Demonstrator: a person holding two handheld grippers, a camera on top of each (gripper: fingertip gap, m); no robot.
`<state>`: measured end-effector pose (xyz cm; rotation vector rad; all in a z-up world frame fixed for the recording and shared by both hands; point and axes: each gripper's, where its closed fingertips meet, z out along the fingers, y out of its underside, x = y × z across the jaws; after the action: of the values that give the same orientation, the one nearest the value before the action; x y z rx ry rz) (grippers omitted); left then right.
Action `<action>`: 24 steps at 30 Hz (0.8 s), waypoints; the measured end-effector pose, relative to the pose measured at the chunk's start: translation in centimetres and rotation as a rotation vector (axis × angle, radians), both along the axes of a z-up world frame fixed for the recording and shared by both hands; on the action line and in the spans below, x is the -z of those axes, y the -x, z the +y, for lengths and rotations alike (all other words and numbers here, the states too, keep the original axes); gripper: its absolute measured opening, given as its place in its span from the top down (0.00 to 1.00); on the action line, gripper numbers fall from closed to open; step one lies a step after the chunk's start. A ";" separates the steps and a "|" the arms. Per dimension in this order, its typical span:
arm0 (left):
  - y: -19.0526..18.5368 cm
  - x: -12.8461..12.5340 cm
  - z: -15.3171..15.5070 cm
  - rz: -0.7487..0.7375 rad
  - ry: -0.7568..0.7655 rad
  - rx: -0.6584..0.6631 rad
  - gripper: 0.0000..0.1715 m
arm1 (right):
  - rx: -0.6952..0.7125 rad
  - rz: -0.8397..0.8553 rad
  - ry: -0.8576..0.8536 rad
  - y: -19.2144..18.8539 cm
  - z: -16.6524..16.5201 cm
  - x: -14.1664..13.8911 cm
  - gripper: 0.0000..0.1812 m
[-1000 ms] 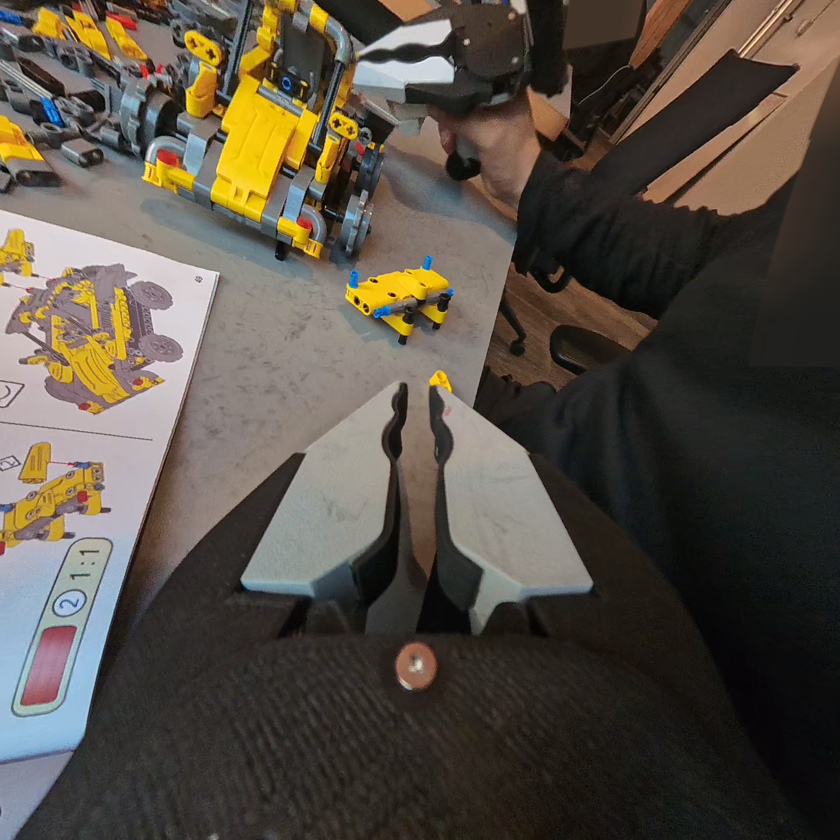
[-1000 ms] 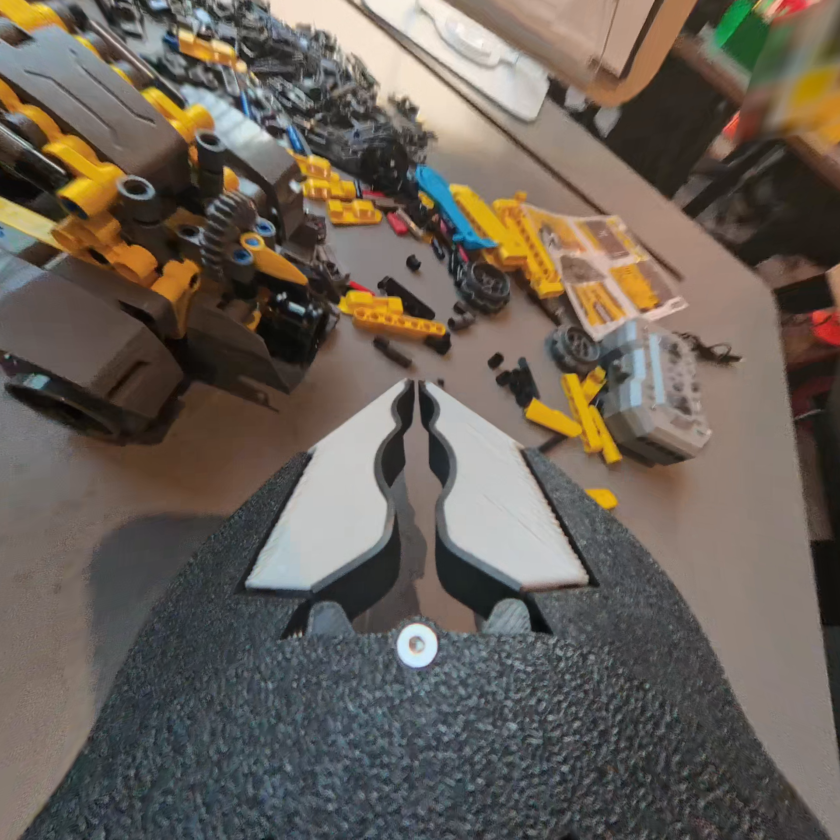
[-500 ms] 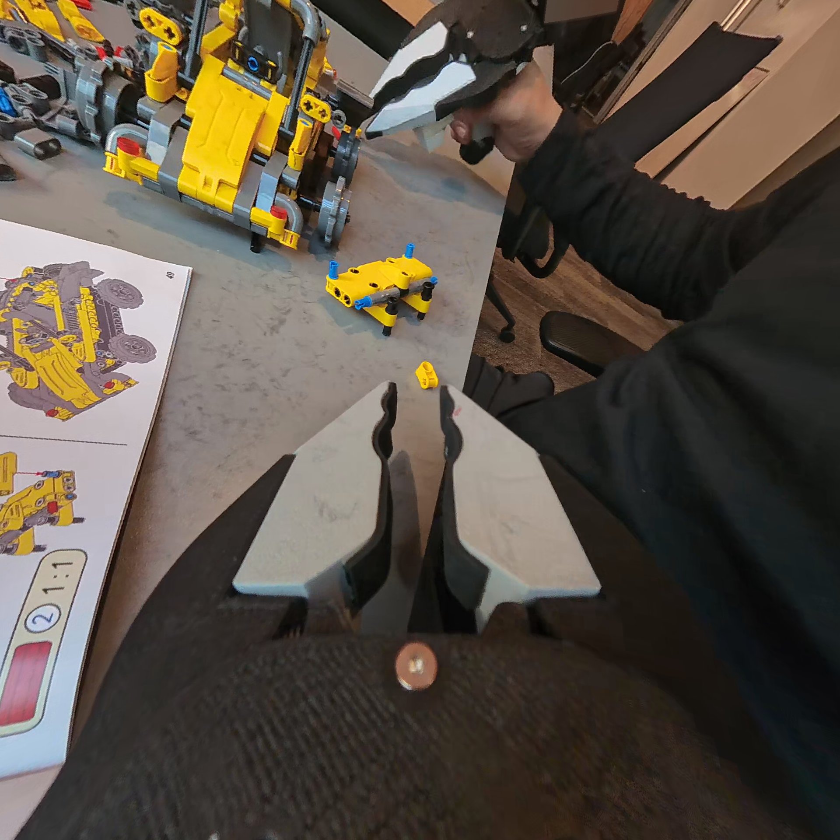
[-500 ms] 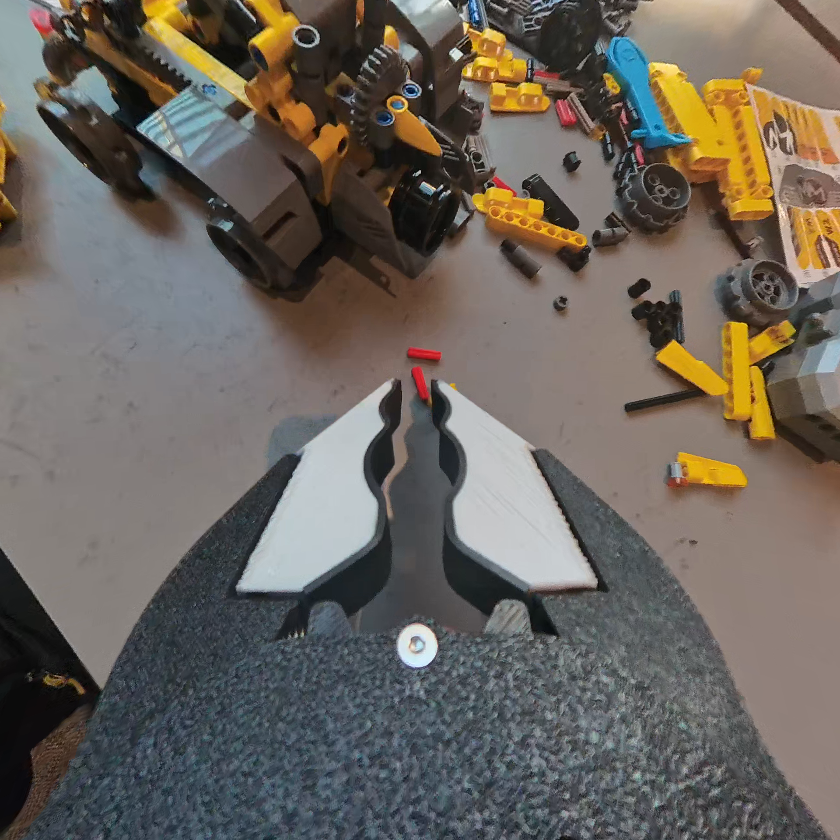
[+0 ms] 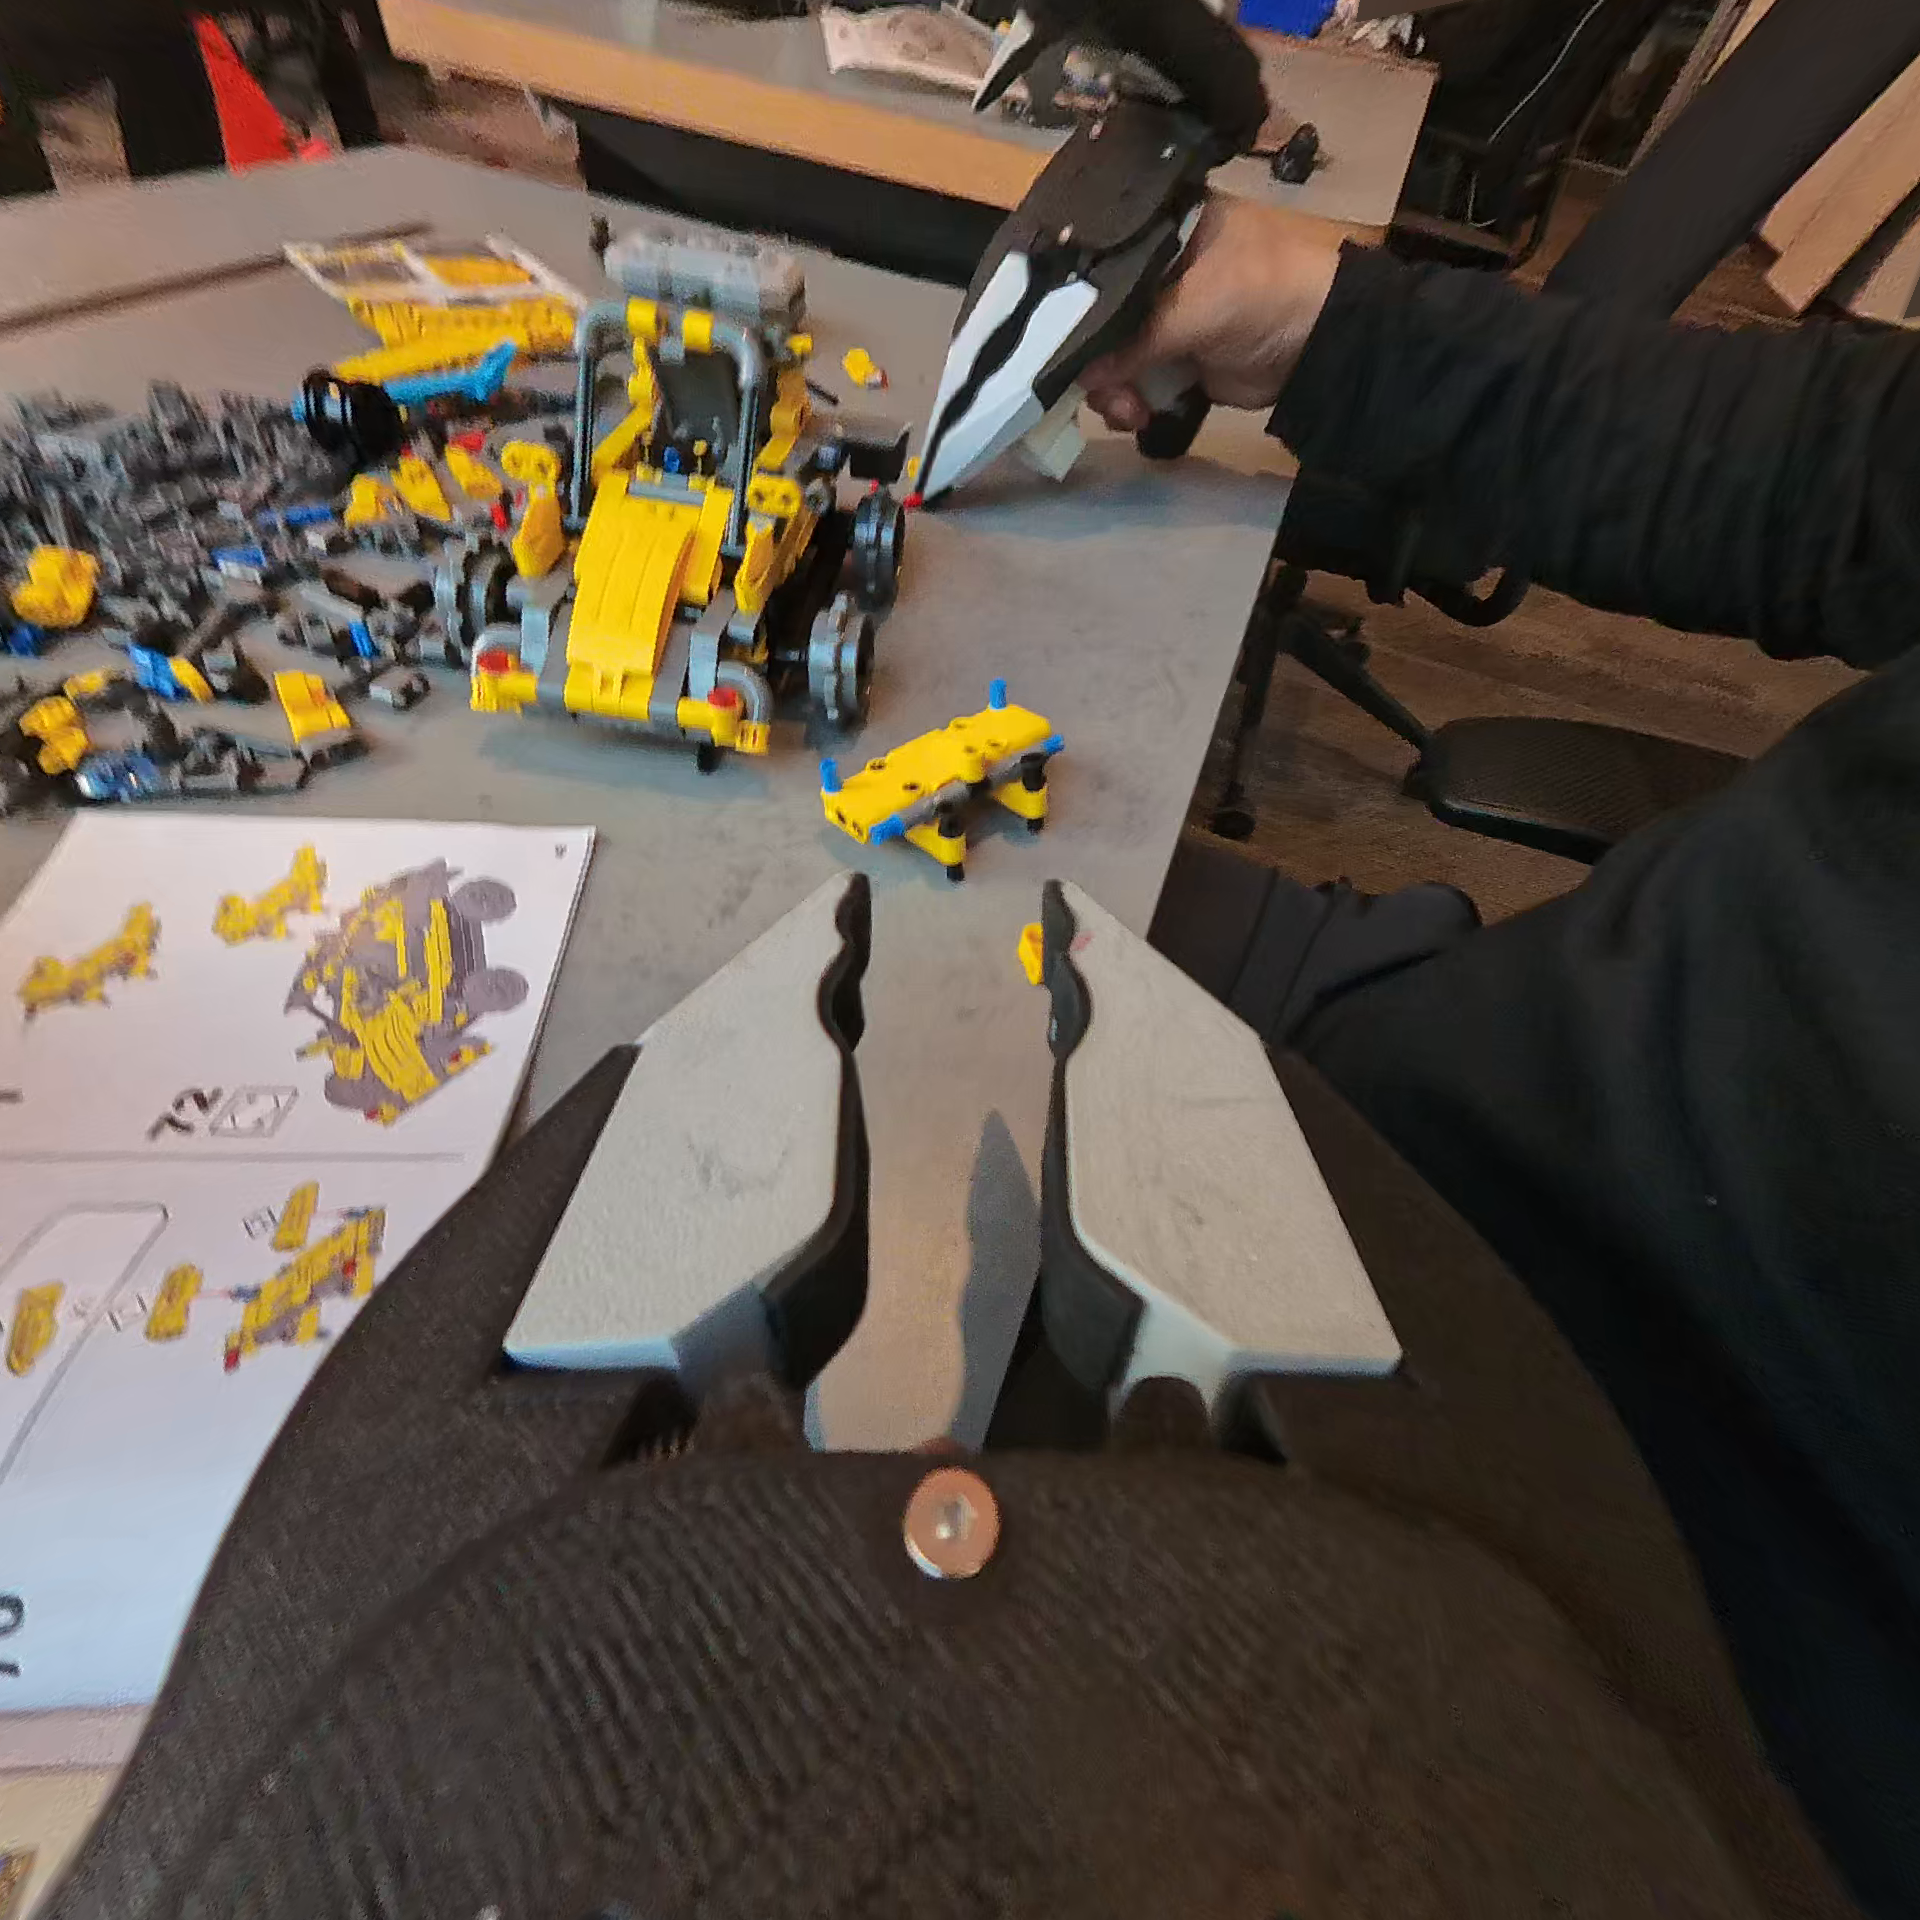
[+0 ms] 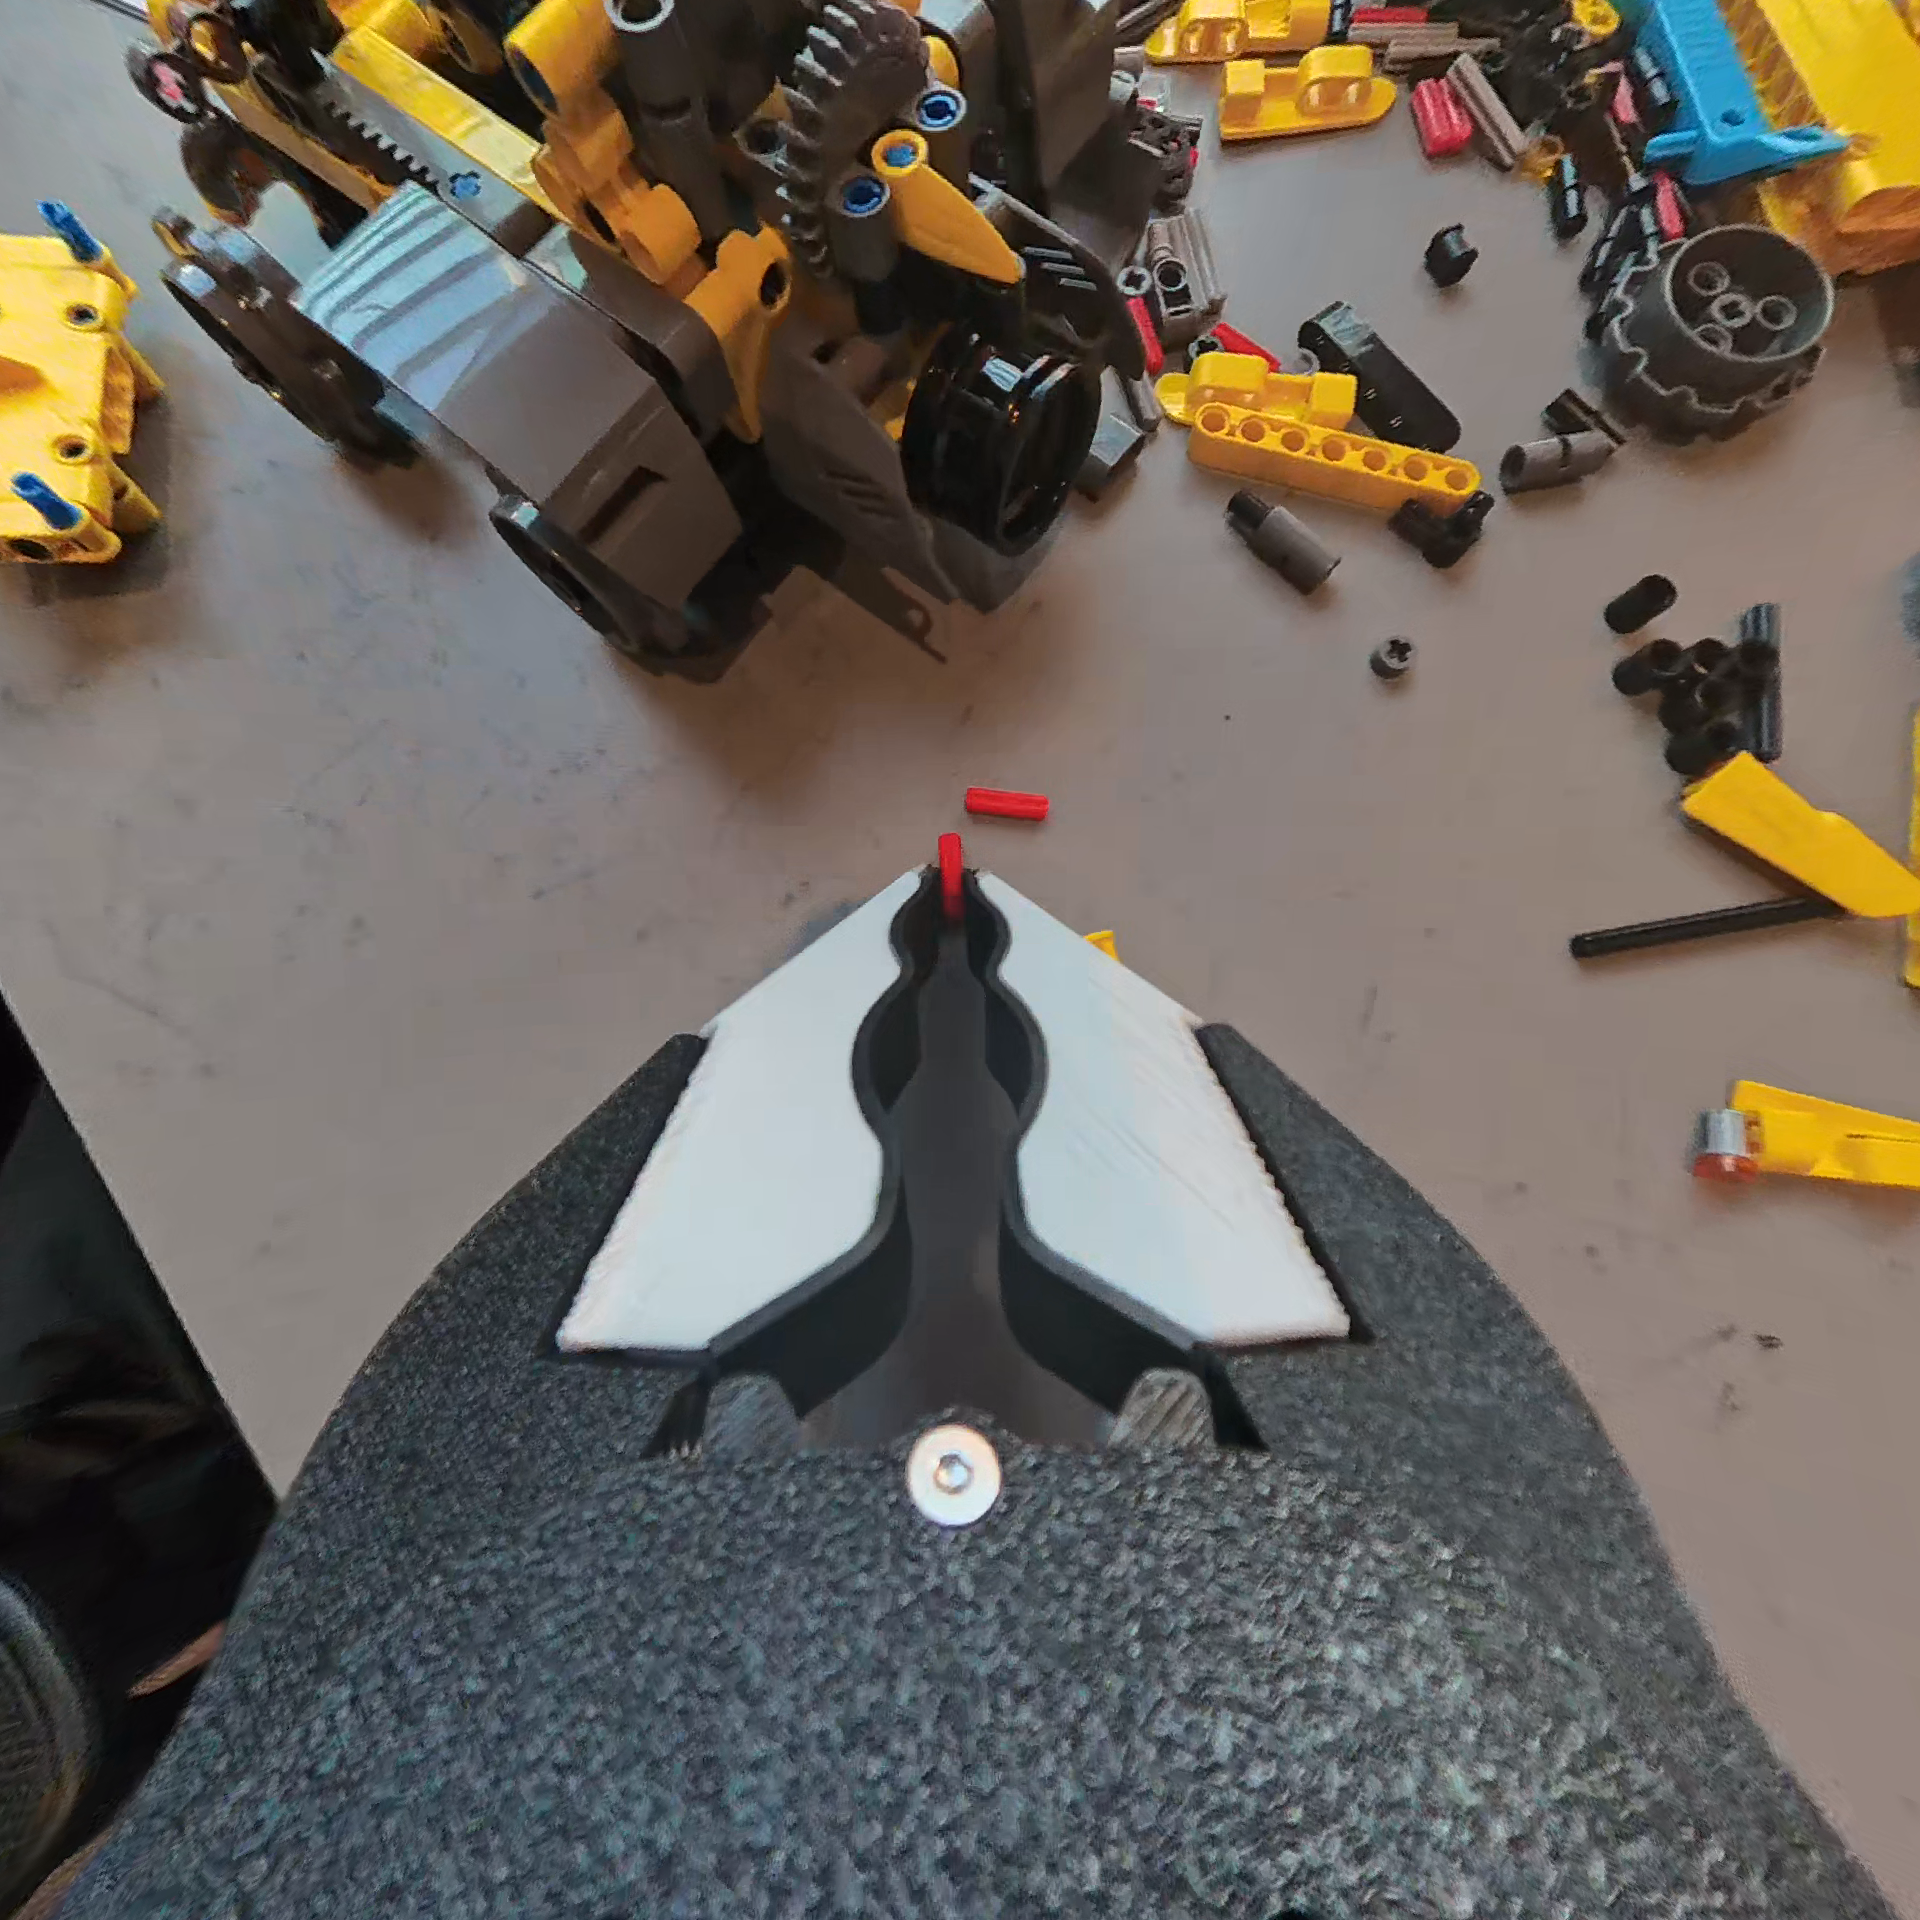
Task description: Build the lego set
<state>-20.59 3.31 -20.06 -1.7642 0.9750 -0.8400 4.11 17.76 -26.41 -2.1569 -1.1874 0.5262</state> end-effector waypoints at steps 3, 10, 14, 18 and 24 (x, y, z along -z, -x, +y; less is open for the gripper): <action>-1.1 -1.1 -0.5 -0.007 -0.084 0.046 0.82 | -0.025 0.036 0.013 1.0 -1.3 -0.4 0.98; -4.7 -0.7 -0.1 0.217 -0.229 0.119 0.98 | -0.267 0.182 0.011 9.6 -8.5 -5.5 0.98; -6.1 0.4 0.7 0.301 -0.238 0.161 0.93 | -0.374 0.185 0.023 14.0 -11.4 -6.8 0.98; -5.9 0.5 1.2 0.329 -0.240 0.154 0.88 | -0.429 0.167 0.057 16.4 -13.3 -7.0 0.98; -6.1 0.7 0.8 0.417 -0.383 0.143 0.94 | -0.473 0.185 0.150 18.2 -14.9 -7.0 0.98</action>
<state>-14.50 4.13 -20.72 -1.5717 1.4430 -0.3359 -14.09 2.87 -19.36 -1.8883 -1.5985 1.0221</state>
